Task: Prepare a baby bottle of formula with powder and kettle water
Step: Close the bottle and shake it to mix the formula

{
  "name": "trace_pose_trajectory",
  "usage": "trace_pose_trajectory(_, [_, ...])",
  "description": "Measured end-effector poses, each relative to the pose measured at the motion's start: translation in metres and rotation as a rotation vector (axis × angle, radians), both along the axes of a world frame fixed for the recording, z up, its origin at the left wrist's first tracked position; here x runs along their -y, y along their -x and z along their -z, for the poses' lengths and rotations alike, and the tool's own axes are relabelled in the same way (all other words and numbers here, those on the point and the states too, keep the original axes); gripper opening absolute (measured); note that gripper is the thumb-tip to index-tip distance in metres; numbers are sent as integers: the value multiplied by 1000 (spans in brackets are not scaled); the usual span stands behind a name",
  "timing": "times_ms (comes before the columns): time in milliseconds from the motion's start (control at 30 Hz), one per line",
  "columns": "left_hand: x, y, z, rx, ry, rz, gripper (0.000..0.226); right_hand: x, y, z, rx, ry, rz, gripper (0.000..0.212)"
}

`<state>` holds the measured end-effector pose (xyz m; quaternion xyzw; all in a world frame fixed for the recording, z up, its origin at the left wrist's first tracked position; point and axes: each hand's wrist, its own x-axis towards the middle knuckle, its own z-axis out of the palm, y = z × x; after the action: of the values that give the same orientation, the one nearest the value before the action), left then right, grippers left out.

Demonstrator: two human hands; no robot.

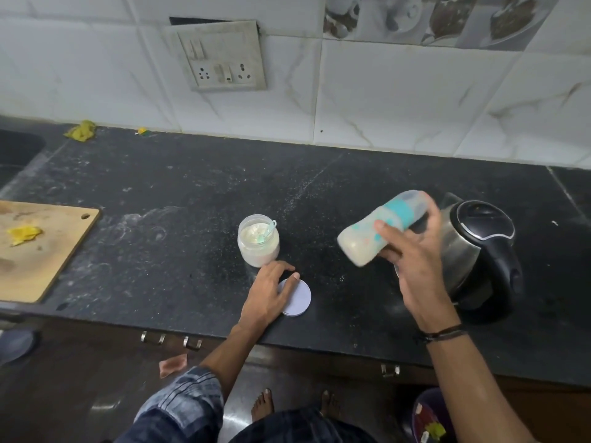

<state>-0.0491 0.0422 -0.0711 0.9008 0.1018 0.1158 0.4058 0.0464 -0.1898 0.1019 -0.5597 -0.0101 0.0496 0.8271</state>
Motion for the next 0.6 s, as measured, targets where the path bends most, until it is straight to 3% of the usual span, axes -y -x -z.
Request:
trace_pose_trajectory(167, [1,-2,-2,-10,6,-3,33,0,-2,-3,-36,-115,123,94])
trace_pose_trajectory(300, [0,0,0,-6,8,5,34,-1,2,-3,9,2,-19,92])
trace_pose_trajectory(400, [0,-1,0,4,8,-2,27,-2,0,-3,-40,-135,117,91])
trace_pose_trajectory(533, [0,0,1,12,4,5,26,-2,0,0,6,0,-17,88])
trace_pose_trajectory(600, [0,-1,0,8,9,5,27,-2,-3,-1,-25,-116,107,81])
